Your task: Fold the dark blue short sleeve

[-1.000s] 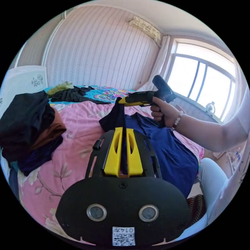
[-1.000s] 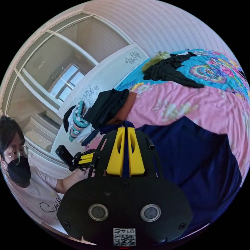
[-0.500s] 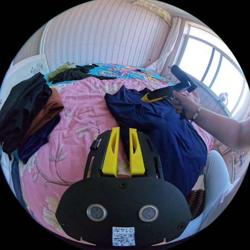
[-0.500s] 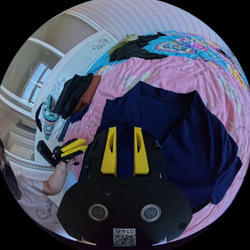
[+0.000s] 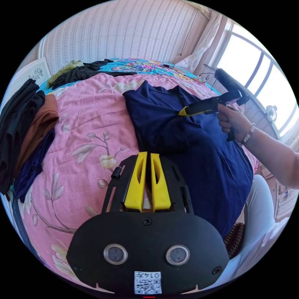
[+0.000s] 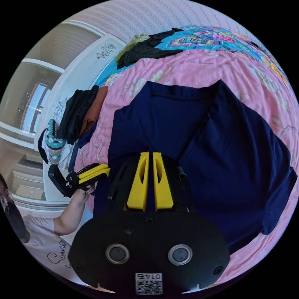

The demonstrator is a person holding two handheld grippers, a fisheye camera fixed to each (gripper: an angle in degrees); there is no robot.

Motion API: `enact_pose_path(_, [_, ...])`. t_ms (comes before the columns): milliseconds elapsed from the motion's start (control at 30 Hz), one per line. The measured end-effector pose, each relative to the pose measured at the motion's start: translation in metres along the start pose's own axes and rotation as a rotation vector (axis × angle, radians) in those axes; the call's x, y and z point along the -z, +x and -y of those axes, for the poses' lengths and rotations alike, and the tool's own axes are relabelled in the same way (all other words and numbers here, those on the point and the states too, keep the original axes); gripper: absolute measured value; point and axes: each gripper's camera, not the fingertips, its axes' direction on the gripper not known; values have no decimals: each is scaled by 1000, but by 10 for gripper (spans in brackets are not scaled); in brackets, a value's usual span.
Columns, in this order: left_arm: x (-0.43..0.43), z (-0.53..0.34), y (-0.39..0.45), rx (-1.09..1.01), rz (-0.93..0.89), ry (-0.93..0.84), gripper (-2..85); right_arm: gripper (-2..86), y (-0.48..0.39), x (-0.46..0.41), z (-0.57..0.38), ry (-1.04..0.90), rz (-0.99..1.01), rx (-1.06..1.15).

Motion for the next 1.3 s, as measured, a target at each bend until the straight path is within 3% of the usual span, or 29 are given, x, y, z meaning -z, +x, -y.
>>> enact_pose_path(133, [-11, 3, 10, -13, 26, 0, -1, 37, -37, 17, 18, 79, -67, 119])
enact_pose_path(333, [-29, 7, 32, -53, 99, 10, -5, 70, -80, -38, 71, -92, -75, 243])
enact_pose_path(500, [-47, 10, 50, -83, 154, 24, -6, 14, -78, -77, 84, -201, -159, 271])
enact_pose_path(633, [-60, 17, 50, -68, 126, 14, -6, 5, -58, -62, 77, -193, -75, 214])
enact_pose_path(833, [-76, 26, 50, -41, 73, 17, -4, 8, -8, 65, -29, 178, 35, 168])
enact_pose_path(967, [-89, 31, 67, -72, 138, 18, 3, 46, 76, 144, -152, 289, -234, -33])
enact_pose_path(1067, [-90, 37, 61, -44, 51, 29, 26, 86, 144, 192, -235, 344, -345, -229])
enact_pose_path(1200, [-73, 36, 58, -23, 28, 73, 72, 109, 224, 230, -314, 409, -239, -468])
enact_pose_path(1300, [-56, 37, 61, 4, 47, 81, 71, 109, 253, 239, -342, 485, -116, -497])
